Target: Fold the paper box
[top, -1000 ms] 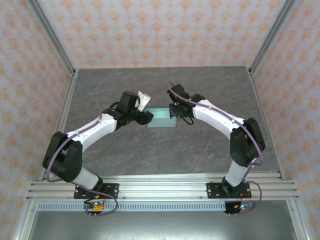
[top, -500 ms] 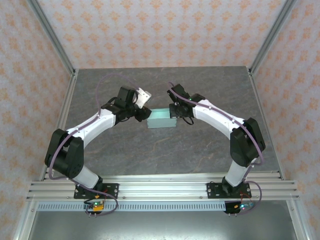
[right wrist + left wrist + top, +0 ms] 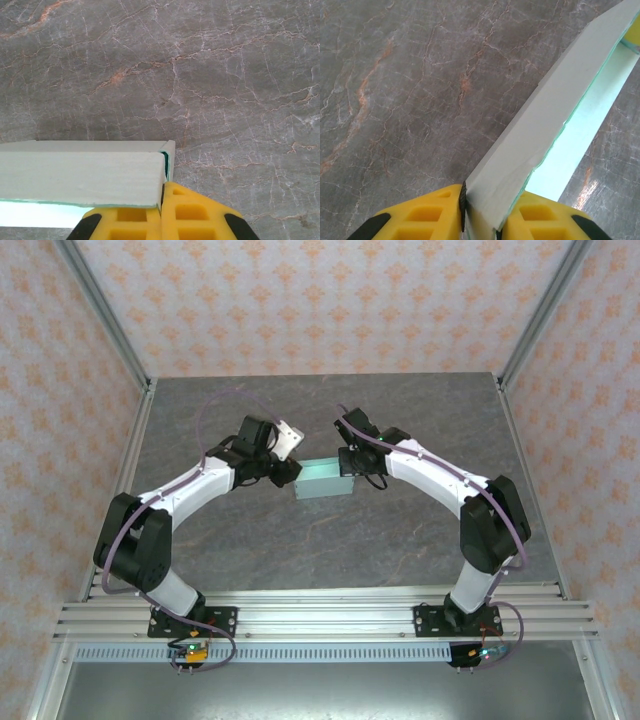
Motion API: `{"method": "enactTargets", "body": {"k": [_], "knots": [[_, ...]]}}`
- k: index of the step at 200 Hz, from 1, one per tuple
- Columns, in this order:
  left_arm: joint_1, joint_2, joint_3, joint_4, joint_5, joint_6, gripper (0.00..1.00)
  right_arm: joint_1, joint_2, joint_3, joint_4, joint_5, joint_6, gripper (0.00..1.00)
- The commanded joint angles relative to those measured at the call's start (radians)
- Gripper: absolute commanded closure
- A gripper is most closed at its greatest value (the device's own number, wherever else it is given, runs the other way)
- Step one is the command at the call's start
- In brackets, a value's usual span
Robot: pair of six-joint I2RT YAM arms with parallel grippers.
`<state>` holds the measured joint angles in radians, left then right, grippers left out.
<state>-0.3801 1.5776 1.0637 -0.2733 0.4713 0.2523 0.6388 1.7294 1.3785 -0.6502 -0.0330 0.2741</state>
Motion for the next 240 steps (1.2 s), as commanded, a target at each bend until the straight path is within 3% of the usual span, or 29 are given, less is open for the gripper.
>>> {"method": "enactTargets", "body": {"k": [1,38,58,86,120,172,193,240], "knots": [[-0.015,0.001,0.010,-0.016,-0.005,-0.022,0.77,0.005,0.018,0.006,-0.046,-0.002,0.025,0.93],[-0.020,-0.021,0.012,0.014,-0.009,-0.133,0.88,0.007,0.015,0.005,-0.042,-0.006,0.043,0.94],[-0.035,-0.025,0.001,0.052,-0.028,-0.242,0.89,0.020,0.014,0.004,-0.036,0.001,0.059,0.96],[-0.079,-0.035,-0.017,0.109,-0.072,-0.418,0.88,0.046,0.020,-0.001,-0.022,0.025,0.086,0.96],[-0.138,-0.037,0.007,0.077,-0.164,-0.530,0.87,0.047,0.017,-0.024,0.001,0.034,0.113,0.96],[-0.172,-0.083,-0.024,0.099,-0.260,-0.692,0.75,0.047,0.009,-0.033,0.007,0.055,0.122,0.96],[-0.179,-0.102,-0.037,0.094,-0.283,-0.726,0.71,0.047,0.007,-0.041,0.013,0.059,0.126,0.96],[-0.179,-0.138,-0.059,0.058,-0.329,-0.725,0.72,0.047,0.002,-0.048,0.013,0.075,0.129,0.96]]}}
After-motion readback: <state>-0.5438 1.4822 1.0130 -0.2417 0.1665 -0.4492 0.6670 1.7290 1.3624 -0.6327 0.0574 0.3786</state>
